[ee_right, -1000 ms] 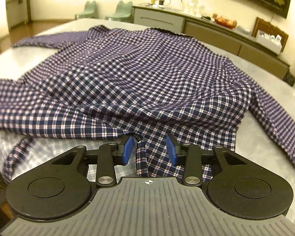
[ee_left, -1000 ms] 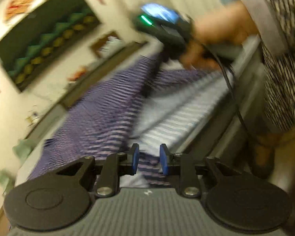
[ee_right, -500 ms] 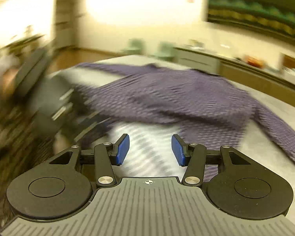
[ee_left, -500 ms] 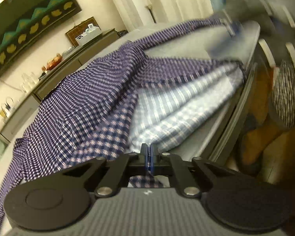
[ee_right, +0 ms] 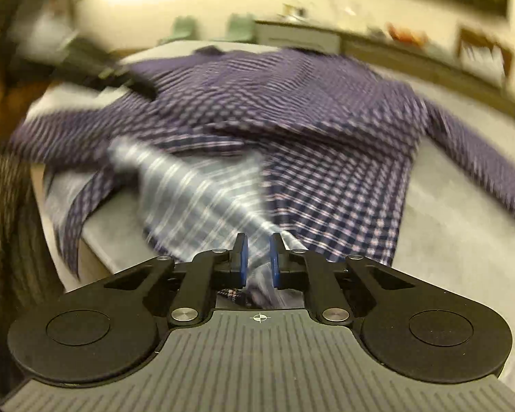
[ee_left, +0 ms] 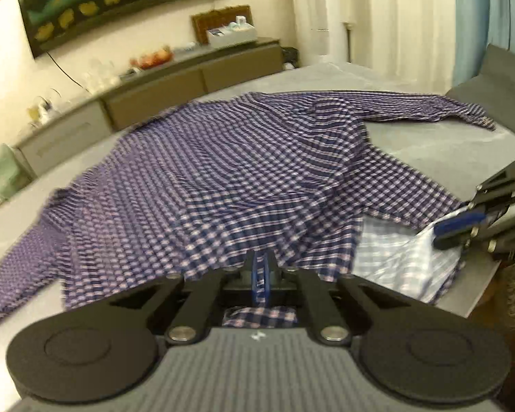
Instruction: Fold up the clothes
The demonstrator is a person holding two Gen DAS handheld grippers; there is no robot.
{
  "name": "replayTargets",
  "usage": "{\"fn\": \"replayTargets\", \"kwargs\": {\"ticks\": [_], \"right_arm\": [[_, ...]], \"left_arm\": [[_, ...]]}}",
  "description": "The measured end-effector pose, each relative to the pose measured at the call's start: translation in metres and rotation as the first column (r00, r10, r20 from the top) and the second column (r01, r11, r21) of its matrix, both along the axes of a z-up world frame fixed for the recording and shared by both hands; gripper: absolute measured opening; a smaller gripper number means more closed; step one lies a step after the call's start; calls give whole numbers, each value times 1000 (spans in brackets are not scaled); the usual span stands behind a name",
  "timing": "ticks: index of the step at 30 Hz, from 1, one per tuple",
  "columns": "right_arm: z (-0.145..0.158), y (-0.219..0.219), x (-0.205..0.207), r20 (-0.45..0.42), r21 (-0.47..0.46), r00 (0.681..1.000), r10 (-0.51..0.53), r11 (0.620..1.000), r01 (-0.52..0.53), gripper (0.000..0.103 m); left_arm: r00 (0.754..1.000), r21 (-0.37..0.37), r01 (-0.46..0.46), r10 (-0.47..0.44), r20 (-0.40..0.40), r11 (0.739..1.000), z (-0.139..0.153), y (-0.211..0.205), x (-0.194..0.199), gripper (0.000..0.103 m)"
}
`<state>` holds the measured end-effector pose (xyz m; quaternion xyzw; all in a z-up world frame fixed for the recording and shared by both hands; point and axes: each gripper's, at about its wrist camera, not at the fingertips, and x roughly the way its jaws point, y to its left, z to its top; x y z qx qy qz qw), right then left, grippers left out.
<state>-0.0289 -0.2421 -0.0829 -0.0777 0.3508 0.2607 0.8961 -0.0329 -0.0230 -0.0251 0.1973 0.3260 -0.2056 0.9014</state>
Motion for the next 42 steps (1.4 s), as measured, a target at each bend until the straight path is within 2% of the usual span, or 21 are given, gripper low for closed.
{"fn": "replayTargets", "kwargs": {"ticks": [2,3,5,8,11,15,17,21,23,24,27,29,30,33,35,37,39,42], "right_arm": [[-3,-7,7,-41,52,999,-33,998,35,9],[-4,-8,6,-51,69,998,-42,997,45,9],[-4,-8,3,-57,80,997,-47,995,52,9],[-4,-10,4,-68,94,996,-55,994,61,6],[-2,-11,9,-88,118,994,-69,990,80,6],[-4,-14,16,-118,153,989,-87,983,105,6],[-6,-17,18,-129,171,987,-93,979,114,6],[-6,-24,16,-133,181,986,-101,975,125,6],[-5,-25,15,-133,183,986,-102,975,125,6],[-5,-25,15,-131,181,986,-101,976,124,6],[-2,-28,13,-123,179,987,-106,976,127,7],[4,-35,9,-109,192,987,-116,972,136,11],[8,-38,7,-99,199,988,-123,970,141,17],[16,-46,-1,-66,212,988,-141,965,152,20],[22,-41,-11,-18,202,994,-109,973,111,21],[28,-25,-27,41,195,999,2,981,-10,23],[24,-3,-35,64,127,995,82,988,-89,23],[16,29,-46,88,19,976,200,979,-203,29]], "left_arm": [[994,50,45,-50,101,998,2,-5,-33,6],[983,80,83,-95,157,993,2,-9,-55,6],[952,140,212,-237,196,967,-5,-21,-96,11],[930,227,280,-322,177,933,-30,-45,-108,11],[903,308,343,-402,150,887,-55,-70,-119,11],[909,315,364,-408,84,877,-71,-88,-93,11],[905,321,374,-418,79,870,-75,-93,-85,9],[915,309,368,-401,50,877,-74,-94,-68,10],[921,289,366,-389,24,885,-71,-93,-63,0],[924,278,366,-383,11,888,-69,-92,-61,0],[928,203,368,-372,-20,907,-54,-81,-67,0],[918,132,395,-393,-44,909,-37,-70,-84,0],[911,95,411,-408,-57,906,-28,-64,-94,0],[893,99,449,-447,-48,888,-13,-52,-122,0],[904,152,425,-426,-27,892,-17,-52,-117,1],[916,195,397,-401,-19,897,-26,-52,-107,1],[925,236,373,-379,-21,897,-39,-55,-90,1],[937,294,342,-348,-32,893,-58,-55,-68,2]]}}
